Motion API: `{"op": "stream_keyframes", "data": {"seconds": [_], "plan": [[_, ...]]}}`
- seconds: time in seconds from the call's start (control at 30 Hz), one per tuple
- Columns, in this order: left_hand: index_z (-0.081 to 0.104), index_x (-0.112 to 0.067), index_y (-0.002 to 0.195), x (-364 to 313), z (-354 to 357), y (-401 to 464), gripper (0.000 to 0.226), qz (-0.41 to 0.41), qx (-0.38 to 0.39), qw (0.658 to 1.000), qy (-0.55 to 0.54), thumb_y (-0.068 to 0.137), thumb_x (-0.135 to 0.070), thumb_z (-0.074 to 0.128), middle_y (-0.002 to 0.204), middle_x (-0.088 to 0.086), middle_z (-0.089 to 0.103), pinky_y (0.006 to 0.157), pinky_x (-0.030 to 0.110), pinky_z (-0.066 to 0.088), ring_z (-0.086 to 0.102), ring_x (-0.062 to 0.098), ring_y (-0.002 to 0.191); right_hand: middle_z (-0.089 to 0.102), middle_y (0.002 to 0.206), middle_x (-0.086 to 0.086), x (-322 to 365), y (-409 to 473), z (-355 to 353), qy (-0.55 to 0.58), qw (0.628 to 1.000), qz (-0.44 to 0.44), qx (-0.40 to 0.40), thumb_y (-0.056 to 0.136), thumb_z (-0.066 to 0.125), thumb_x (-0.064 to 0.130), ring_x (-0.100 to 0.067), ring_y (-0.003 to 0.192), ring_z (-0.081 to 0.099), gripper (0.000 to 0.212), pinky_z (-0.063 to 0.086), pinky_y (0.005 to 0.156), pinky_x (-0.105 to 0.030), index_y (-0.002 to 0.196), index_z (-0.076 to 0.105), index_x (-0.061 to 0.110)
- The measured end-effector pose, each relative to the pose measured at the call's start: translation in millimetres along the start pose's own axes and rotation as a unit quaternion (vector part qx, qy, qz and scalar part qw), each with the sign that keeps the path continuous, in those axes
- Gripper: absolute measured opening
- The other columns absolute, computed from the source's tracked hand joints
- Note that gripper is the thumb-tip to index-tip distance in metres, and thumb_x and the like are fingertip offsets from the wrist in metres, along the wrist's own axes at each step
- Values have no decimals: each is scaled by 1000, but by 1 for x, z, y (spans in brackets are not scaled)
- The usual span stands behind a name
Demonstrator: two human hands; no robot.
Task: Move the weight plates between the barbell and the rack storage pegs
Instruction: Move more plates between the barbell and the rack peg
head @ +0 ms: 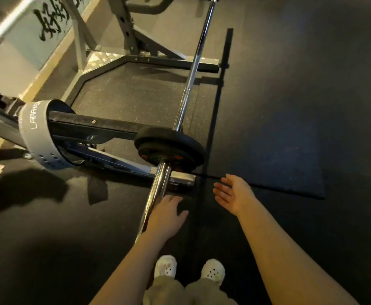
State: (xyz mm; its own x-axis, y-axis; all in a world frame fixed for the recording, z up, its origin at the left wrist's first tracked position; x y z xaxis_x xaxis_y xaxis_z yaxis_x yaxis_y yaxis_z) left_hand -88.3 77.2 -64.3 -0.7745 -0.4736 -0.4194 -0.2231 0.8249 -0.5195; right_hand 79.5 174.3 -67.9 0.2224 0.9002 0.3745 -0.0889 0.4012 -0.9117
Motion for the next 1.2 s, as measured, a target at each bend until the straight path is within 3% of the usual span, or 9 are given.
{"op": "stream_keyframes", "data": {"seconds": [0.1,0.4,0.5,0.63,0.73,0.87,0.93,1.07,1.2], "plan": [[51,-28,128,-34,-20,-10,34,30,-18,998,-56,94,-30,55,118,-8,61,92,26,49,57,3,104,66,104,-9,19,-20,1,-73,996,-22,36,96,54,26,-24,97,63,30,49,83,-37,122,56,12],[61,-27,107,-145,-99,31,14,94,-129,957,-244,95,-22,55,77,-6,63,59,14,48,60,-2,66,66,86,-7,146,-32,-2,-195,969,-138,64,96,54,25,-20,84,62,18,48,84,-37,91,64,10],[64,-24,99,-169,-121,80,10,77,-133,932,-329,94,-20,57,70,-4,63,57,17,48,58,-2,56,66,83,-7,209,-11,-3,-276,943,-175,61,97,51,26,-19,81,62,24,49,77,-34,83,63,11],[66,-27,92,-197,-138,195,9,41,-91,928,-359,93,-20,59,62,-4,64,56,24,47,59,4,53,62,87,-8,308,50,3,-467,854,-227,32,98,51,29,-17,75,57,20,43,63,-26,87,58,14],[62,-31,93,-234,-151,254,8,32,-27,949,-312,94,-24,57,79,-4,67,70,27,51,65,9,74,59,93,-8,370,77,6,-582,795,-171,6,98,49,35,-17,76,53,21,41,62,-26,98,54,14],[58,-29,111,-310,-194,328,17,77,13,972,-221,95,-31,55,103,-3,64,87,31,51,63,10,94,56,97,-3,469,98,15,-618,760,-201,0,97,48,37,-14,83,53,22,43,73,-27,106,53,17],[57,-30,115,-346,-215,358,23,91,7,980,-174,94,-36,54,106,-5,63,89,32,50,61,11,99,57,94,1,507,97,18,-637,739,-219,-2,97,49,40,-11,80,53,17,42,68,-25,98,51,23],[54,-27,125,-421,-253,420,32,123,-23,986,-114,96,-38,51,108,-3,64,83,25,48,60,10,96,60,110,-3,590,115,22,-781,581,-228,16,96,47,42,-18,90,55,25,40,73,-28,110,52,21],[49,-30,131,-488,-280,479,38,166,-2,986,-25,95,-41,51,110,-8,61,91,27,47,58,8,103,55,127,-5,686,148,37,-806,534,-253,27,95,48,44,-20,101,53,36,39,80,-28,125,49,24]]}}
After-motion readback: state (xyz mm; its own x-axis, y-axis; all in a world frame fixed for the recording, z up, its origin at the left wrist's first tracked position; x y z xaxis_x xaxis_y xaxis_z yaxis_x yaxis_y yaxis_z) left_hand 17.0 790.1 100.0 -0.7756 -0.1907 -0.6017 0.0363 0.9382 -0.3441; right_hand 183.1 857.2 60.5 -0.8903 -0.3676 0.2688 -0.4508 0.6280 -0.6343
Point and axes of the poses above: each hand's wrist, its own y-axis towards the middle knuckle, its own z-axis out of the palm, x = y × z, the point moved 3 cm from there along y, towards the middle knuckle
